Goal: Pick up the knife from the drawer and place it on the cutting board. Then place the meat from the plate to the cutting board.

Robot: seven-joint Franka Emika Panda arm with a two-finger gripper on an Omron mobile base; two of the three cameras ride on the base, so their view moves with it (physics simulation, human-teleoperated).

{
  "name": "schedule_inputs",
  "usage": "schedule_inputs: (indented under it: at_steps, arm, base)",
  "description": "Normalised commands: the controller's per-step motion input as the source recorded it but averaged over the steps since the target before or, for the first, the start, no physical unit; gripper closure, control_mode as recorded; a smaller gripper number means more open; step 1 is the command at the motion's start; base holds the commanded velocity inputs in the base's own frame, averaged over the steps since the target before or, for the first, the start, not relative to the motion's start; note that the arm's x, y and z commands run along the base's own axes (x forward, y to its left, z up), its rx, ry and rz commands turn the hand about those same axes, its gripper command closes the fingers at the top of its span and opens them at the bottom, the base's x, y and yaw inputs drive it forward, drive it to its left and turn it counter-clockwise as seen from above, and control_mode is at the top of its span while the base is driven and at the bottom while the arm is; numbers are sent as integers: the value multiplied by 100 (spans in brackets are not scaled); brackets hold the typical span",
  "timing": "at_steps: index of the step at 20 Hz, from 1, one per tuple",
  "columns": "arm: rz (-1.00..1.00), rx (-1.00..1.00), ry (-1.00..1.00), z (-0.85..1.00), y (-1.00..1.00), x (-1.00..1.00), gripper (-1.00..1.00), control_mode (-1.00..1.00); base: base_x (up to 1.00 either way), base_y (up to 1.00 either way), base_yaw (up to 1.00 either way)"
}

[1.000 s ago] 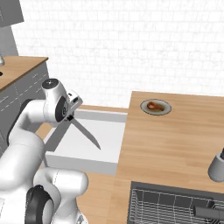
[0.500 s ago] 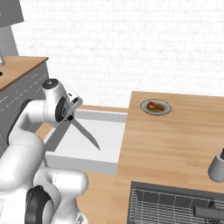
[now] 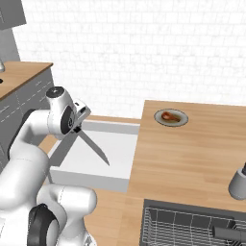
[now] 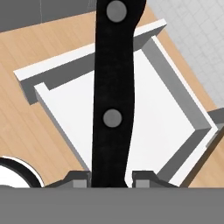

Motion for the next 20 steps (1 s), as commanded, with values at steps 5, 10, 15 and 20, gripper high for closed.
schedule_inputs:
  at_steps: [5, 10, 15, 20]
  arm:
    - [0, 0, 0, 0, 0, 0, 100, -100]
    - [1, 0, 2, -3, 0, -5, 100, 100]
    - [0, 0, 0, 0, 0, 0, 100, 100]
    - [0, 0, 0, 0, 0, 0, 100, 100]
  base:
    - [0, 0, 0]
    - [-43, 1, 7]
    - [-71, 24, 9]
    - [-10, 85, -26]
